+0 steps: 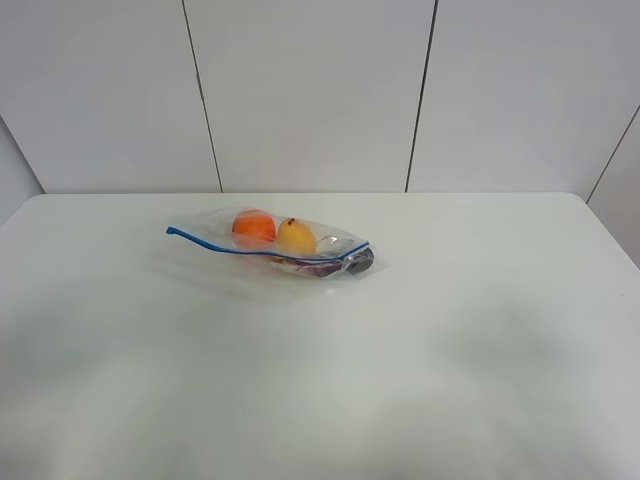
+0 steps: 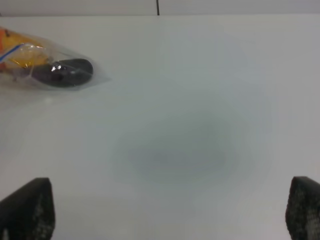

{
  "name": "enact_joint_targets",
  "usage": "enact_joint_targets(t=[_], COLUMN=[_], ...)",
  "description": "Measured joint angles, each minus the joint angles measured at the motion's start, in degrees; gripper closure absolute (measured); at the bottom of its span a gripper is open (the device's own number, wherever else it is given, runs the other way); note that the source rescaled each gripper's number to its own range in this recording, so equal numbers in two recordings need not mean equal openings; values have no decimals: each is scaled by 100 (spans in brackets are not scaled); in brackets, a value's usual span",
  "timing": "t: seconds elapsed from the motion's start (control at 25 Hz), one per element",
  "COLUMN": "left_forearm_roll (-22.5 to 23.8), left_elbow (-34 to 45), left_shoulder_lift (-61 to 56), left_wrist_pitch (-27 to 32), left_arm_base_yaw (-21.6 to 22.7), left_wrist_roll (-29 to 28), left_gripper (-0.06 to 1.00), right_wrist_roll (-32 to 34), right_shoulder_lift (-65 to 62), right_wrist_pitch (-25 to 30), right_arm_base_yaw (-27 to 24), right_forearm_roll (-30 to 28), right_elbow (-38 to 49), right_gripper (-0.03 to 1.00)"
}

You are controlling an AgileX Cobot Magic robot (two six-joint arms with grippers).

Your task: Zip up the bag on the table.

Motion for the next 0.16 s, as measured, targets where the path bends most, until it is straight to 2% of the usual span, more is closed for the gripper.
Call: enact_joint_targets(t=[0.16], left_forearm_roll=[0], left_elbow=[0], left_shoulder_lift=[0], left_wrist_pitch=[0], left_arm_base_yaw=[0], left_wrist_roll=[0], left_gripper=[-5], right_wrist_roll=[7], right_shoulder_lift=[0], right_wrist_pitch=[0], right_arm_base_yaw=[0], right_forearm_roll=[0], right_elbow=[0], right_gripper=[-3])
